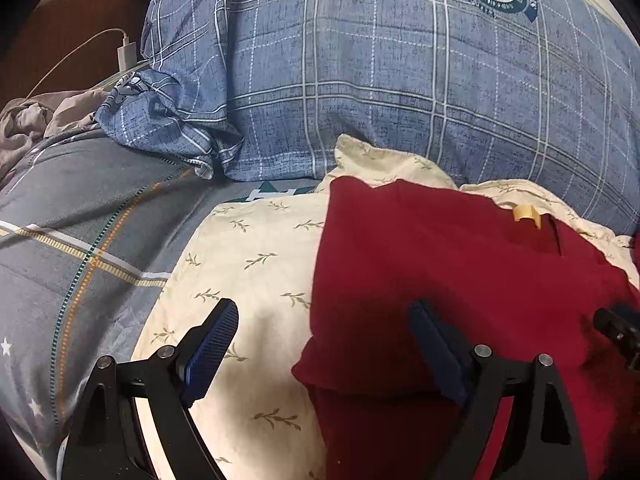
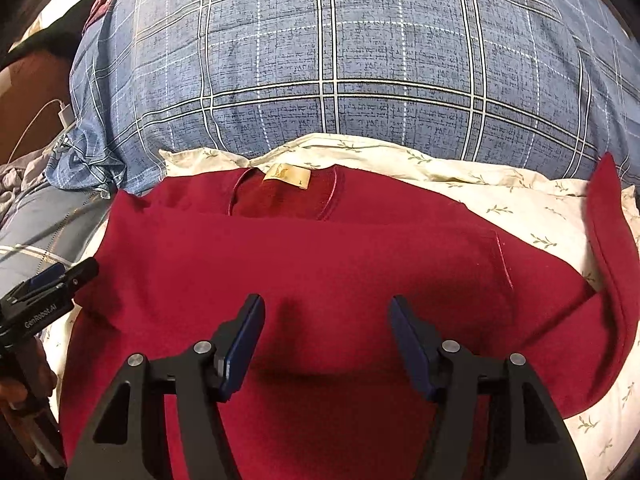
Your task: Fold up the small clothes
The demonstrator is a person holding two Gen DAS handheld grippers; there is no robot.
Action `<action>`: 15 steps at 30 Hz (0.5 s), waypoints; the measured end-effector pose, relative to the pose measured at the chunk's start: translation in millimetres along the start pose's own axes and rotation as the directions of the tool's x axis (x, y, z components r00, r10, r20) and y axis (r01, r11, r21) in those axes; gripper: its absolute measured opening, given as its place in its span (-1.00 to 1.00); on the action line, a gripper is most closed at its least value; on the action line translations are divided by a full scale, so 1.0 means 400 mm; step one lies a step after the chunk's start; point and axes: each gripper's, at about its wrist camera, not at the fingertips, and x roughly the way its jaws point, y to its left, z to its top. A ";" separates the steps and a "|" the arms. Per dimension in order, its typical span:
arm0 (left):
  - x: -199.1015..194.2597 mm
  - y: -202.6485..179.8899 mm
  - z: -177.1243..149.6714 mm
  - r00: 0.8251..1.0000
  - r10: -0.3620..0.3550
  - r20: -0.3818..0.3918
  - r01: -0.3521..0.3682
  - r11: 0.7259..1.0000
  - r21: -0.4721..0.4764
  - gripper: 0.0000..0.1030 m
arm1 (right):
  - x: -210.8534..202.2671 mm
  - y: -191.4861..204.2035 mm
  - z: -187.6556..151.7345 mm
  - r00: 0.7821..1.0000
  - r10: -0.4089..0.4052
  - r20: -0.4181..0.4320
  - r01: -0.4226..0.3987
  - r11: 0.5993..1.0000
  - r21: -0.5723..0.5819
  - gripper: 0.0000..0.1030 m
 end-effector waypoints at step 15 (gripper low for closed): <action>-0.047 -0.002 -0.006 0.999 -0.023 0.040 0.022 1.000 0.012 0.71 | -0.024 0.005 -0.029 1.000 -0.021 -0.005 0.021 1.000 0.007 0.27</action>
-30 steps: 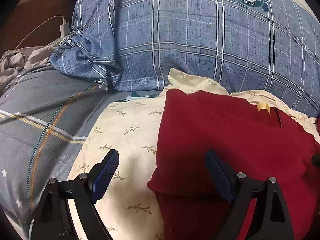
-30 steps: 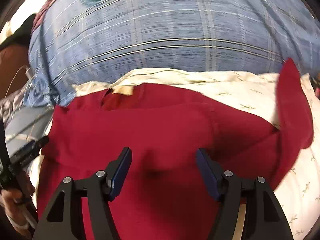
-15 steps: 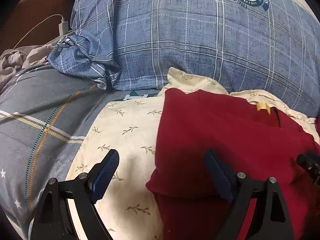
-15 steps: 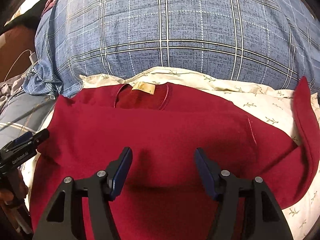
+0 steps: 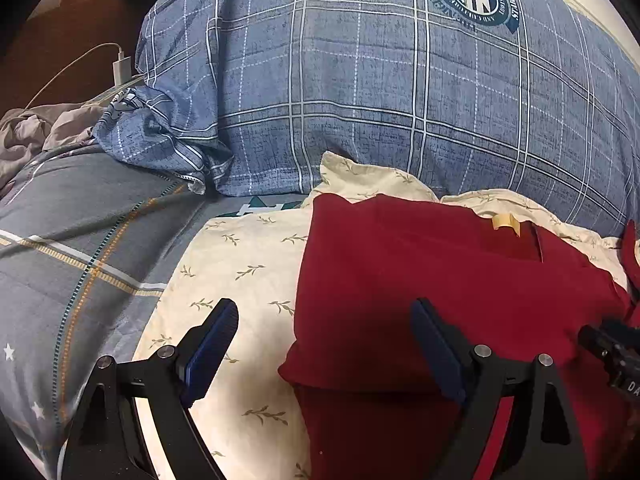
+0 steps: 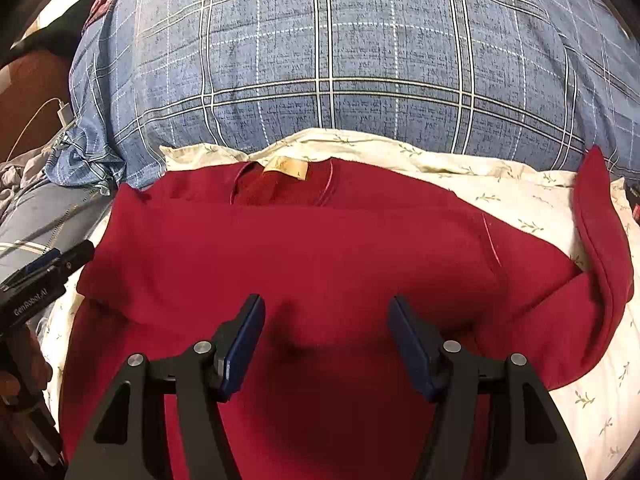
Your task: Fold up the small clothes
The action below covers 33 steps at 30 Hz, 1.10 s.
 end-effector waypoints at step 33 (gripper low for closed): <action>0.038 -0.001 -0.001 0.999 0.025 -0.043 -0.025 1.000 -0.005 0.71 | 0.000 -0.532 0.241 0.900 -0.420 -0.116 0.436 0.870 0.231 0.51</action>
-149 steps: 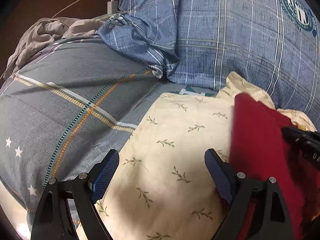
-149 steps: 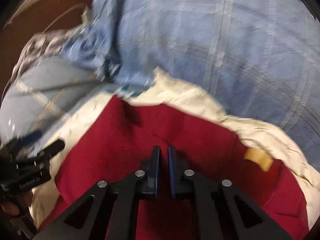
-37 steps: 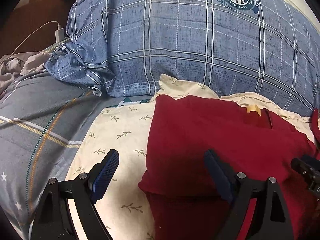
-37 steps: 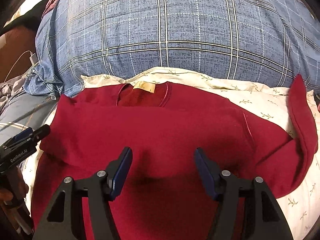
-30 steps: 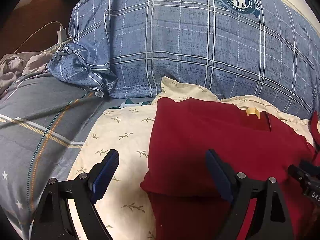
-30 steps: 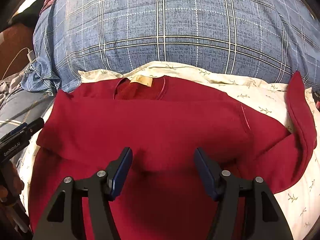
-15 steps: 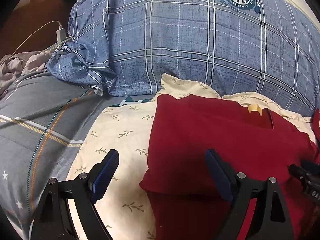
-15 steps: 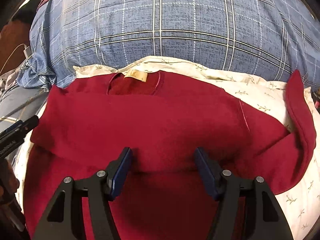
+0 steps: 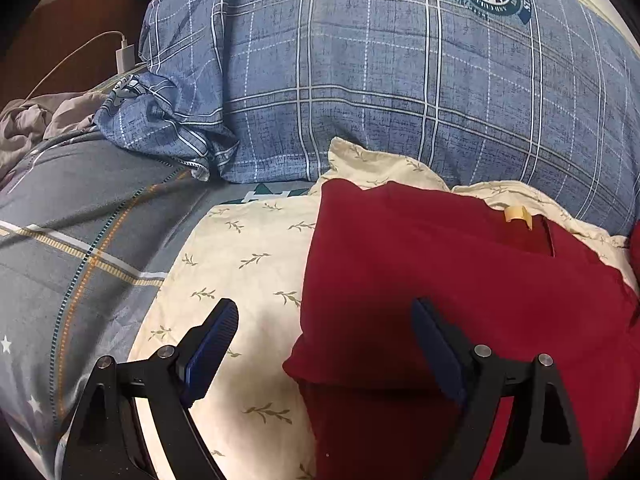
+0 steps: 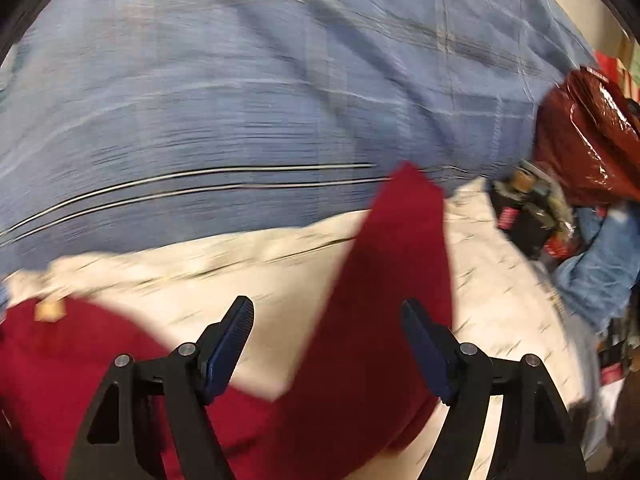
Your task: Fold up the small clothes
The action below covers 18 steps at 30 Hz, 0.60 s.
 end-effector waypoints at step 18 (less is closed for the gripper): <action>0.008 -0.015 -0.006 1.000 0.022 -0.001 -0.022 0.999 0.029 0.71 | -0.068 -0.101 0.030 0.958 0.268 0.103 -0.273 0.961 0.033 -0.86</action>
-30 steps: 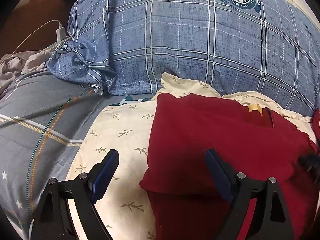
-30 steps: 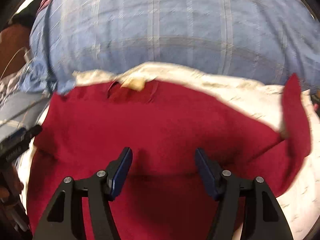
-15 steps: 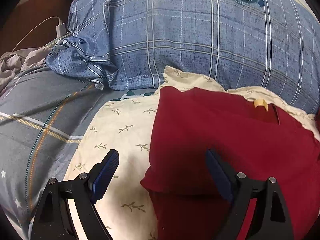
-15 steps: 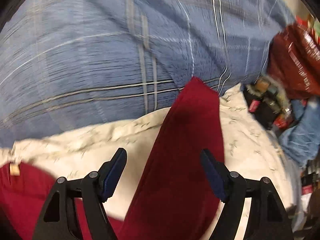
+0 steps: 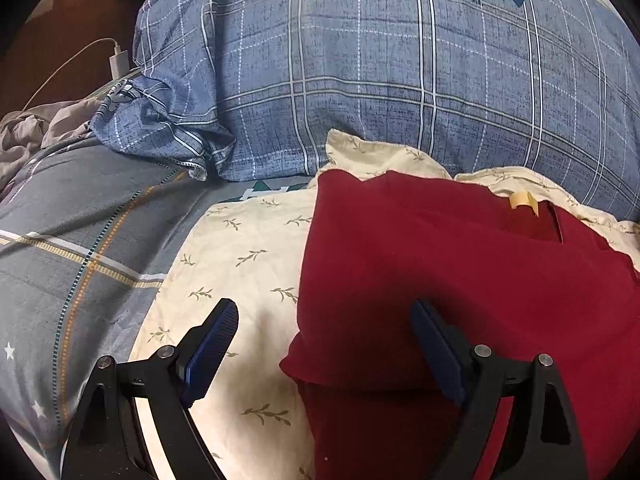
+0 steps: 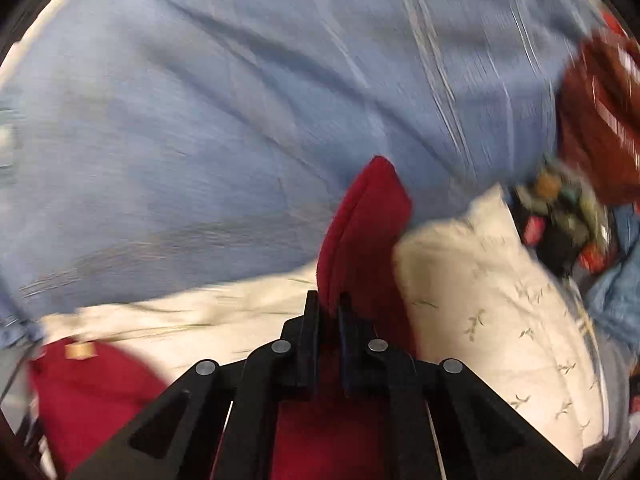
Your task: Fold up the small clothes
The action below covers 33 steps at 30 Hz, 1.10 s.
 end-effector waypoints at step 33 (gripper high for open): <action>-0.054 0.056 -0.013 0.973 -0.230 0.019 0.231 0.967 -0.105 0.70 | -0.233 0.307 -0.424 0.909 0.416 -0.026 -0.413 0.890 -0.195 0.50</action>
